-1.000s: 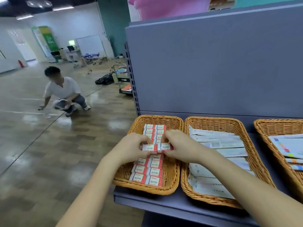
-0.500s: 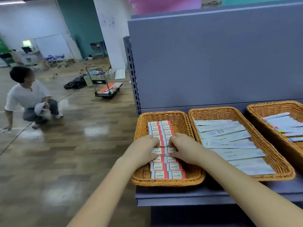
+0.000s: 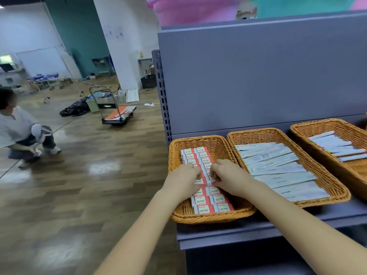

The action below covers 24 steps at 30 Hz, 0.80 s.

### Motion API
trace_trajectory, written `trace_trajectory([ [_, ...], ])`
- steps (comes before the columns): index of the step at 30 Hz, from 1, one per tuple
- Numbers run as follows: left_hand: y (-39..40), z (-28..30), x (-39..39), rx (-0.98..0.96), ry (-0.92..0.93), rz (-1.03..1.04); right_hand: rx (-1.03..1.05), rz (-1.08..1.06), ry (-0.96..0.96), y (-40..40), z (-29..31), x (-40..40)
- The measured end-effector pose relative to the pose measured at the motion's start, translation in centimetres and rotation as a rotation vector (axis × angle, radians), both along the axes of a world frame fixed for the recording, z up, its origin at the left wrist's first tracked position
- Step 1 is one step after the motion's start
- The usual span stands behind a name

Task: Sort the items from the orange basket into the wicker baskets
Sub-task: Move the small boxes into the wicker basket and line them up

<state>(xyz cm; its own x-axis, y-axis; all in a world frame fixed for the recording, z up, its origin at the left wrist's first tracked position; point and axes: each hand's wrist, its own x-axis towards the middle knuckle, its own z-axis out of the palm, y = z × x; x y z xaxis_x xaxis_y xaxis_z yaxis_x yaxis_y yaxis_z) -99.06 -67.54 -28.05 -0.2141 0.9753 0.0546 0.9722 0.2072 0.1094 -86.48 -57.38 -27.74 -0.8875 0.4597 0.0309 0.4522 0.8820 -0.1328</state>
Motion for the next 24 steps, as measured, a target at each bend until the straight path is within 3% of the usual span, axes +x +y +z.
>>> trace_trajectory([
  [6, 0.8, 1.3, -0.3, -0.089, 0.070, -0.011, 0.018, 0.022, -0.114, 0.5, 1.3, -0.5],
  [13, 3.7, 1.4, 0.9, 0.075, 0.287, 0.035, 0.135, -0.074, 0.056, 2.4, 1.2, 0.3],
  [24, 9.8, 2.8, 7.8, 0.119, 0.305, -0.049, 0.154, -0.230, 0.036, 8.9, 2.0, 8.7],
])
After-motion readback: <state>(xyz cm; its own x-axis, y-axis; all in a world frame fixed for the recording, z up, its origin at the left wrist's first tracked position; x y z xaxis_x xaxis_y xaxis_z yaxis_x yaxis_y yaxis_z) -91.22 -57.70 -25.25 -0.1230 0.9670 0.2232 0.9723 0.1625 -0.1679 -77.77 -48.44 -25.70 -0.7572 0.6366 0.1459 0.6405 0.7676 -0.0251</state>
